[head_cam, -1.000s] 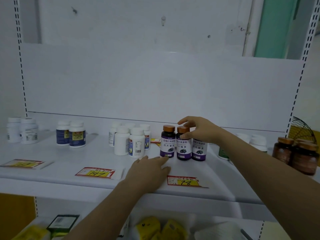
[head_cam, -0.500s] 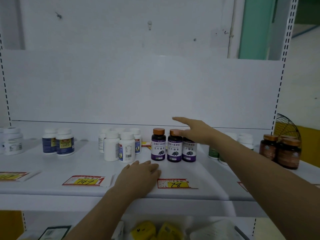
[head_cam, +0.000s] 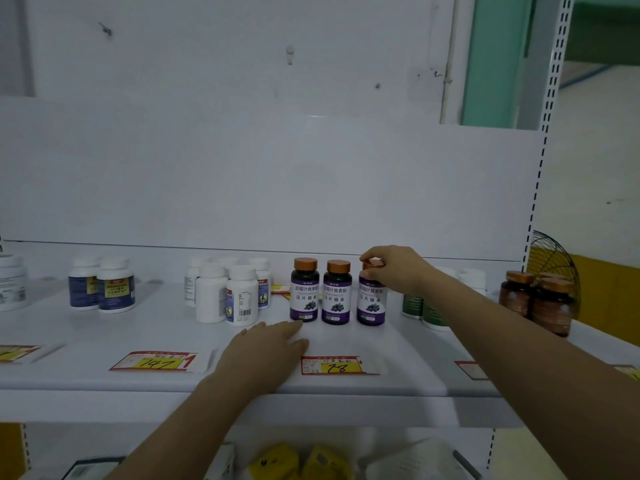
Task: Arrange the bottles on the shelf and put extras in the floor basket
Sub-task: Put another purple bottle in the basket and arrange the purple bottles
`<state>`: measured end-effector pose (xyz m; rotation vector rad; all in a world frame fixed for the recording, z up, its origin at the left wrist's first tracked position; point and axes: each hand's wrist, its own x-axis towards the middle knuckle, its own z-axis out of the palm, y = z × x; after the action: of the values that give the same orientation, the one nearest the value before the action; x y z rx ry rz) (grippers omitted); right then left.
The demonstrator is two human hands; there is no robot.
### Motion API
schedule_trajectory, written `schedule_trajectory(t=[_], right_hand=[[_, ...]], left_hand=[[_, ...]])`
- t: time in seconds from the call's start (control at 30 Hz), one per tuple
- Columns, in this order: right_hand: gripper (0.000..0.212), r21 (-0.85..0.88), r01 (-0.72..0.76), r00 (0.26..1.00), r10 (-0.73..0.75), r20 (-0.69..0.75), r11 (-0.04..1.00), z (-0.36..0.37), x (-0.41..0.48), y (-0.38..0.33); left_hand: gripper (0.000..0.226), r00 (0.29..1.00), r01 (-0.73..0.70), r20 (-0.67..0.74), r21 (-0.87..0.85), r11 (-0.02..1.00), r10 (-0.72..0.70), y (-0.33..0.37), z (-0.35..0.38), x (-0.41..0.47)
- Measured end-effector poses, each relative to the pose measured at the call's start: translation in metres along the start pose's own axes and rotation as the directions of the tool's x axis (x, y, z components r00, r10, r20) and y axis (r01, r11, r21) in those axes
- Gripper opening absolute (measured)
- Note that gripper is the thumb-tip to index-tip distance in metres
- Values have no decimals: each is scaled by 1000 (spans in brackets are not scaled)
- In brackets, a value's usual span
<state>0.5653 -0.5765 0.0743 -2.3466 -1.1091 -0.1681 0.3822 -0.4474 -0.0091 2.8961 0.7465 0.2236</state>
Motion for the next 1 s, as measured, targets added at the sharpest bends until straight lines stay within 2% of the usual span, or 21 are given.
schedule_trajectory(t=[0.1, 0.2, 0.3, 0.37, 0.47, 0.53, 0.6, 0.7, 0.77, 0.83, 0.93, 1.0], right_hand=[[37, 46, 34, 999, -33, -16, 998, -21, -8, -5], [41, 151, 71, 997, -66, -39, 986, -46, -15, -16], [41, 219, 106, 994, -95, -60, 970, -62, -18, -33], [37, 254, 140, 990, -130, -55, 957, -66, -23, -45], [36, 273, 189, 982, -185, -41, 943, -63, -33, -58], [38, 275, 205, 979, -201, -41, 939, -56, -38, -59], [42, 309, 197, 980, -192, -46, 930, -48, -41, -56], [53, 373, 141, 990, -124, -70, 917, -36, -41, -53], [51, 377, 114, 989, -69, -133, 919, -30, -37, -54], [44, 423, 116, 984, -46, -173, 899, -29, -33, -56], [39, 492, 131, 990, -82, -119, 861, -34, -32, -56], [37, 526, 145, 989, -135, -57, 838, -38, -34, -54]], left_hand=[[51, 991, 3, -128, -175, 985, -25, 7, -8, -9], [52, 969, -79, -246, -299, 951, 3, 15, -18, -14], [60, 963, -165, -267, -458, 873, 42, 32, -31, -11], [65, 977, -184, -204, -628, 756, 68, 47, -41, -10], [59, 983, -181, -154, -832, 525, 96, 63, -49, -12], [52, 984, -180, -166, -864, 471, 71, 64, -47, -11], [47, 982, -176, -185, -869, 462, 25, 62, -41, -10], [44, 962, -177, -259, -830, 529, -85, 62, -34, -6], [48, 934, -186, -331, -772, 607, -134, 65, -30, -5], [52, 920, -188, -360, -755, 629, -157, 67, -29, -5], [60, 959, -191, -272, -826, 531, -78, 65, -31, -6], [65, 981, -180, -194, -833, 524, 28, 62, -33, -8]])
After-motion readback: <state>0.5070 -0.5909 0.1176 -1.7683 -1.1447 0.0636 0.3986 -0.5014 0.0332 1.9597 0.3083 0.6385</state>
